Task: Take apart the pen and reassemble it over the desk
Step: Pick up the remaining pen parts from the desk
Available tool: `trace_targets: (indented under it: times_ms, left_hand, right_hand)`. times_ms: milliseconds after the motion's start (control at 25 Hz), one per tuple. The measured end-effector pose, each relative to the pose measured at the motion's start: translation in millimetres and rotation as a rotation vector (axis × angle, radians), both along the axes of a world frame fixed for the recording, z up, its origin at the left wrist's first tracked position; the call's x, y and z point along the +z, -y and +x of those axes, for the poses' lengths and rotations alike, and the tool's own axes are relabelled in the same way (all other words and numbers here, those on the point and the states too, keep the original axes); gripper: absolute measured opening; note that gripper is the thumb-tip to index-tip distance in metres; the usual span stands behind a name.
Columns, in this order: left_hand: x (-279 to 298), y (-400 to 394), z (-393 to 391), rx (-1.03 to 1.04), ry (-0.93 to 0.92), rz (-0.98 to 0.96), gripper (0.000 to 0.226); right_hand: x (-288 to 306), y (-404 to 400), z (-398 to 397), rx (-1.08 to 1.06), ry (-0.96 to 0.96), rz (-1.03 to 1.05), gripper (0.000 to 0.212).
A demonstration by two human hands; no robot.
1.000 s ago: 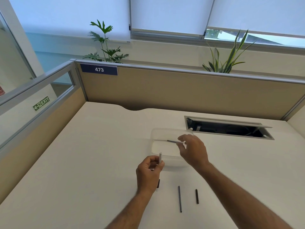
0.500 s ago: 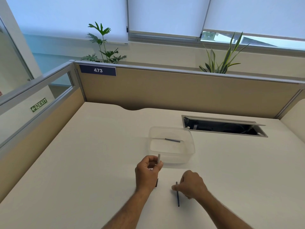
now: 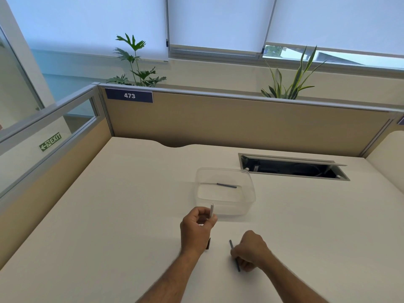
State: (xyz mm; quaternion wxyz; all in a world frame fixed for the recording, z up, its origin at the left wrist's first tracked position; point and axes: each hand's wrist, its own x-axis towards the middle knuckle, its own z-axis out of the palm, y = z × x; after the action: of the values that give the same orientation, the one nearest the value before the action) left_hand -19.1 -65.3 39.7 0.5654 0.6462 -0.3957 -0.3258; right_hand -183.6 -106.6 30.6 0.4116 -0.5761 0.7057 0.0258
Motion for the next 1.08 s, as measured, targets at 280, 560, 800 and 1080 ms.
trace_targets:
  times_ms: [280, 560, 800, 1080]
  left_hand:
    - [-1, -2, -1, -0.018, 0.019, 0.005, 0.020]
    - [-3, -1, -3, -0.030, 0.020, 0.005, 0.020]
    - [1, 1, -8, -0.074, 0.026, -0.026, 0.014]
    - [8, 0, -16, -0.109, 0.041, -0.063, 0.023]
  right_hand:
    - [-9, -6, -5, 0.016, -0.023, -0.172, 0.014]
    - [33, 2, -9, -0.265, 0.509, -0.067, 0.007]
    - [64, 13, -17, -0.240, 0.835, -0.080, 0.032]
    - [85, 12, -2, -0.328, 1.100, -0.419, 0.013]
